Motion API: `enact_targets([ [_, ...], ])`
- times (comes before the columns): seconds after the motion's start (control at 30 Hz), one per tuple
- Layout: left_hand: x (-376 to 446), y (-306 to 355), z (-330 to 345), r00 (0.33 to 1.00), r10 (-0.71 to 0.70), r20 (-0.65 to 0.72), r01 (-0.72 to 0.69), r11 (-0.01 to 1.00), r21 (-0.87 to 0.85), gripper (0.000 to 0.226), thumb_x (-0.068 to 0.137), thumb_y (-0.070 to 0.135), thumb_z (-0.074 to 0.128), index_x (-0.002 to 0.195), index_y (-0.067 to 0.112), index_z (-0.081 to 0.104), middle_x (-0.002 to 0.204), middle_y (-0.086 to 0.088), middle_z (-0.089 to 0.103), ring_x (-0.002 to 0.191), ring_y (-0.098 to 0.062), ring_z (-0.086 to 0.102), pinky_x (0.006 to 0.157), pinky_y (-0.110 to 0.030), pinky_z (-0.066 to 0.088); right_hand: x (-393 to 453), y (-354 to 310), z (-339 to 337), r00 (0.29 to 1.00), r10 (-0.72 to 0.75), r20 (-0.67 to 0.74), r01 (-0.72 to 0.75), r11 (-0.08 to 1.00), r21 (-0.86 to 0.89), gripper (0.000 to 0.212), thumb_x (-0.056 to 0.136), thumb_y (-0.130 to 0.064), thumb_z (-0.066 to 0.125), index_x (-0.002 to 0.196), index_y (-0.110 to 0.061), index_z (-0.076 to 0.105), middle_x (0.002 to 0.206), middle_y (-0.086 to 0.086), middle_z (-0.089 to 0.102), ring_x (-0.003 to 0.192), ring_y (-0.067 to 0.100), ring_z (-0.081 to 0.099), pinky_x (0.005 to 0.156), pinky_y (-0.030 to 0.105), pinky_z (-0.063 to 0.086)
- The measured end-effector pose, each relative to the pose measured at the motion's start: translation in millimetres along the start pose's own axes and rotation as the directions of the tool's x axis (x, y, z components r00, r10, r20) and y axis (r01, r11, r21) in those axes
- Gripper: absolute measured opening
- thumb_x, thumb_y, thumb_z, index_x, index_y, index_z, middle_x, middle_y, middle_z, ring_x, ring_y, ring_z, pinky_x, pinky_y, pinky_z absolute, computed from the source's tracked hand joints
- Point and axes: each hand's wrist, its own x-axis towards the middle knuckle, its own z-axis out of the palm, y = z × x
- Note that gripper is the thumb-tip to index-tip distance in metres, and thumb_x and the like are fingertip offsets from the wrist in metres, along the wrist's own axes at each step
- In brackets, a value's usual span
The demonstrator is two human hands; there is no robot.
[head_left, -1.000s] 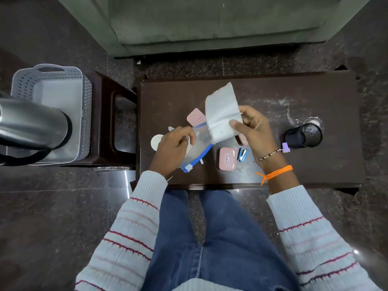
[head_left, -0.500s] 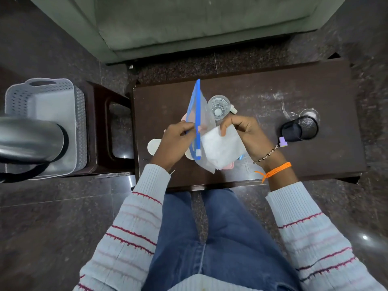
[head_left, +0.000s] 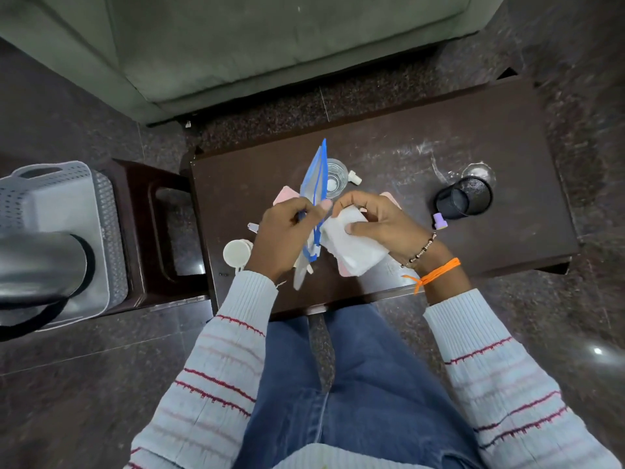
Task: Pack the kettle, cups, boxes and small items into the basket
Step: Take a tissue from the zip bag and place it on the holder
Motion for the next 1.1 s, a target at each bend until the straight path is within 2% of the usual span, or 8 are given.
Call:
enact_targets([
  [0.13, 8, -2, 4, 0.999, -0.019, 0.044, 0.013, 0.993, 0.118, 0.031, 0.077, 0.035, 0.071, 0.067, 0.007, 0.06, 0.053, -0.001, 0.037, 0.05, -0.013, 0.03, 0.052, -0.018, 0.03, 1, 3, -7, 0.983, 0.019, -0.181, -0.012, 0.999, 0.037, 0.04, 0.076, 0.013, 0.063, 0.102, -0.013, 0.047, 0.09, 0.001, 0.051, 0.063, -0.006, 0.055, 0.062, 0.011, 0.047],
  [0.3, 16, 0, 15, 0.997, -0.064, 0.043, 0.062, 0.997, 0.047, 0.024, 0.081, 0.021, 0.069, 0.089, -0.001, 0.066, 0.086, -0.025, 0.065, 0.07, -0.035, 0.055, 0.071, -0.04, 0.054, -5, 17, -13, 0.915, 0.246, -0.318, -0.124, 0.925, 0.358, 0.036, 0.074, 0.006, 0.068, 0.089, -0.024, 0.054, 0.071, -0.005, 0.062, 0.061, 0.002, 0.062, 0.06, 0.023, 0.051],
  [0.47, 21, 2, 36, 0.997, -0.071, -0.003, 0.071, 0.995, 0.071, 0.039, 0.081, 0.037, 0.066, 0.077, -0.002, 0.062, 0.067, -0.02, 0.055, 0.058, -0.014, 0.042, 0.059, -0.026, 0.042, -20, 34, -21, 0.873, 0.351, -0.339, -0.162, 0.864, 0.476, 0.025, 0.079, 0.006, 0.061, 0.077, -0.019, 0.06, 0.056, -0.011, 0.067, 0.057, 0.006, 0.062, 0.053, 0.019, 0.051],
  [0.67, 23, 0, 54, 0.994, 0.051, 0.096, -0.07, 0.975, 0.211, 0.042, 0.078, 0.043, 0.066, 0.051, 0.016, 0.048, 0.045, 0.005, 0.036, 0.045, -0.008, 0.032, 0.048, -0.016, 0.027, -34, 58, -84, 0.447, 0.408, -0.796, -0.084, 0.905, 0.416, 0.033, 0.083, 0.013, 0.047, 0.111, 0.001, 0.059, 0.08, 0.008, 0.061, 0.064, 0.015, 0.054, 0.046, 0.017, 0.052],
  [0.77, 26, 1, 67, 0.984, 0.085, 0.155, -0.124, 0.956, 0.264, 0.044, 0.075, 0.039, 0.07, 0.044, 0.025, 0.042, 0.046, 0.005, 0.038, 0.046, -0.011, 0.031, 0.051, -0.025, 0.028, -34, 73, -126, 0.26, 0.204, -0.944, -0.395, 0.915, 0.089, 0.041, 0.077, 0.009, 0.045, 0.111, -0.003, 0.064, 0.107, 0.023, 0.068, 0.092, 0.031, 0.063, 0.08, 0.028, 0.048],
  [0.83, 25, 4, 74, 0.98, 0.1, 0.173, -0.148, 0.946, 0.289, 0.045, 0.073, 0.039, 0.071, 0.045, 0.022, 0.04, 0.047, 0.002, 0.036, 0.046, -0.012, 0.031, 0.052, -0.029, 0.03, -31, 80, -145, 0.162, 0.118, -0.98, -0.513, 0.858, 0.019, 0.036, 0.077, 0.003, 0.046, 0.109, -0.003, 0.061, 0.109, 0.026, 0.066, 0.101, 0.04, 0.061, 0.083, 0.034, 0.041],
  [0.93, 24, 7, 82, 0.967, 0.127, 0.219, -0.196, 0.924, 0.329, 0.045, 0.073, 0.036, 0.072, 0.052, 0.011, 0.04, 0.051, 0.0, 0.036, 0.048, -0.013, 0.034, 0.054, -0.03, 0.033, -19, 92, -164, 0.089, 0.139, -0.986, -0.601, 0.797, 0.058, 0.027, 0.079, -0.002, 0.044, 0.103, -0.003, 0.054, 0.106, 0.027, 0.064, 0.098, 0.045, 0.06, 0.081, 0.043, 0.048],
  [1.1, 20, 0, 86, 0.948, 0.189, 0.257, -0.28, 0.879, 0.385, 0.043, 0.078, 0.026, 0.069, 0.057, 0.005, 0.038, 0.054, 0.0, 0.03, 0.052, -0.016, 0.033, 0.055, -0.03, 0.033, 2, 117, -179, 0.124, 0.203, -0.971, -0.703, 0.709, 0.059, 0.022, 0.083, -0.005, 0.045, 0.104, -0.004, 0.053, 0.113, 0.024, 0.061, 0.104, 0.045, 0.058, 0.084, 0.046, 0.049],
])
